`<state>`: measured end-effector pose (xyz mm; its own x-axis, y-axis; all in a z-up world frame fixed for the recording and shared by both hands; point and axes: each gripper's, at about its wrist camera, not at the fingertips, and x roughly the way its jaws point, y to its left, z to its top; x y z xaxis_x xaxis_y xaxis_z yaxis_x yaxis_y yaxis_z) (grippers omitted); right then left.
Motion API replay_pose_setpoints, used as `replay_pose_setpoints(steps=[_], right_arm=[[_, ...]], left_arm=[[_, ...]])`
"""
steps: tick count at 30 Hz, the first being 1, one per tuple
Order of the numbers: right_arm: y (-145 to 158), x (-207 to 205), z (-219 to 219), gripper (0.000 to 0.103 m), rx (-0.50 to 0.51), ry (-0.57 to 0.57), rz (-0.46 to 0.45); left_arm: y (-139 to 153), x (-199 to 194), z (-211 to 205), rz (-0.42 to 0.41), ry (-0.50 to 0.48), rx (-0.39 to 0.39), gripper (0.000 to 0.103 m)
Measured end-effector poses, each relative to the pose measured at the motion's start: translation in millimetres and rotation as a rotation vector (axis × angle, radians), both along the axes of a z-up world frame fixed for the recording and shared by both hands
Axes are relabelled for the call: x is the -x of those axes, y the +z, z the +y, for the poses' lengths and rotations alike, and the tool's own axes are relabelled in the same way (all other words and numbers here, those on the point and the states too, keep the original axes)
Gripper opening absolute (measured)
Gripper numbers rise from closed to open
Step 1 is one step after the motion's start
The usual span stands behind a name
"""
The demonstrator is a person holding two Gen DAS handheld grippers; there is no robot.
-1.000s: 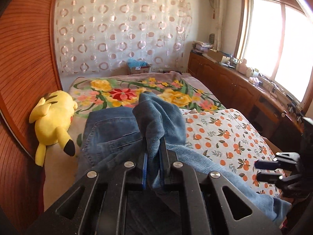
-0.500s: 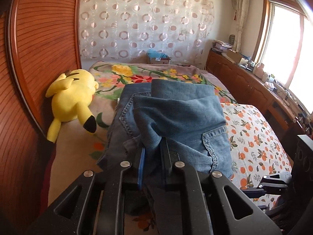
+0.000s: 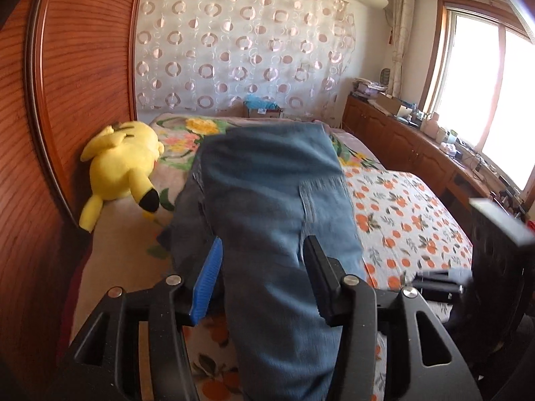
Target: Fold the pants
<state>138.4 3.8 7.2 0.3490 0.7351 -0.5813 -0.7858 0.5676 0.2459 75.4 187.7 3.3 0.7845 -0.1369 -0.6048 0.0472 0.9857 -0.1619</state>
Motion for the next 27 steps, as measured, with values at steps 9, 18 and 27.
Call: replay_pose_setpoints(steps=[9, 18, 27], right_arm=[[14, -20, -27, 0.036, -0.032, -0.054, 0.017], [35, -60, -11, 0.057, -0.03, -0.066, -0.013], [14, -119, 15, 0.064, 0.01, -0.104, 0.073]], left_arm=[[-44, 42, -5, 0.039, 0.034, 0.086, 0.051], [-58, 46, -5, 0.036, 0.017, 0.135, 0.038], [-64, 63, -6, 0.007, -0.007, 0.148, 0.015]])
